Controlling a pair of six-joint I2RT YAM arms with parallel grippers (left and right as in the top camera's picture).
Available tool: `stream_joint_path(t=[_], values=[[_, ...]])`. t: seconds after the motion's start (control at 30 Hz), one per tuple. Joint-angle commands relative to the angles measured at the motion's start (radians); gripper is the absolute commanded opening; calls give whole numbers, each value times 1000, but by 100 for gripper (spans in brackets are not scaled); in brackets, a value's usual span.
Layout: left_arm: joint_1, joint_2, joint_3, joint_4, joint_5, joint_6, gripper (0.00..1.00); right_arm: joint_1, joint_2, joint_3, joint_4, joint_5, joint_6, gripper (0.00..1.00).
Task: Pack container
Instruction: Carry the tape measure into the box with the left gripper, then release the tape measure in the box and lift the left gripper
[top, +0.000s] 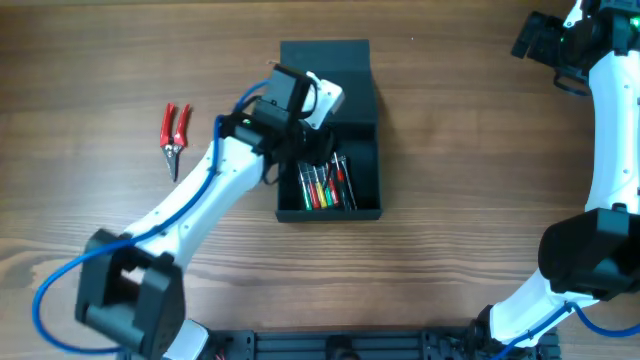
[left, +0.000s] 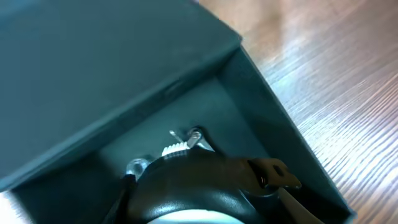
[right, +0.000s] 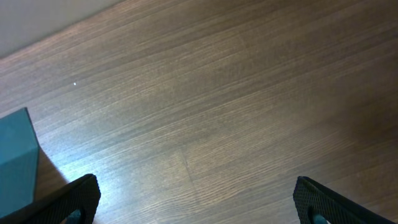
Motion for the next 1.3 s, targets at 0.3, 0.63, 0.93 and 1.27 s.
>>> stream_joint_path(t=[0.3, 0.63, 0.93, 1.27], values=[[-75, 301, 21, 39, 8, -7, 30, 4, -9, 19, 0, -5, -12, 100], [-76, 313, 21, 75, 8, -7, 70, 4, -9, 19, 0, -5, -12, 100], [-75, 298, 67, 80, 8, -7, 77, 4, -9, 19, 0, -5, -12, 100], [-75, 198, 321, -57, -214, -8, 75, 4, -9, 19, 0, -5, -12, 100]])
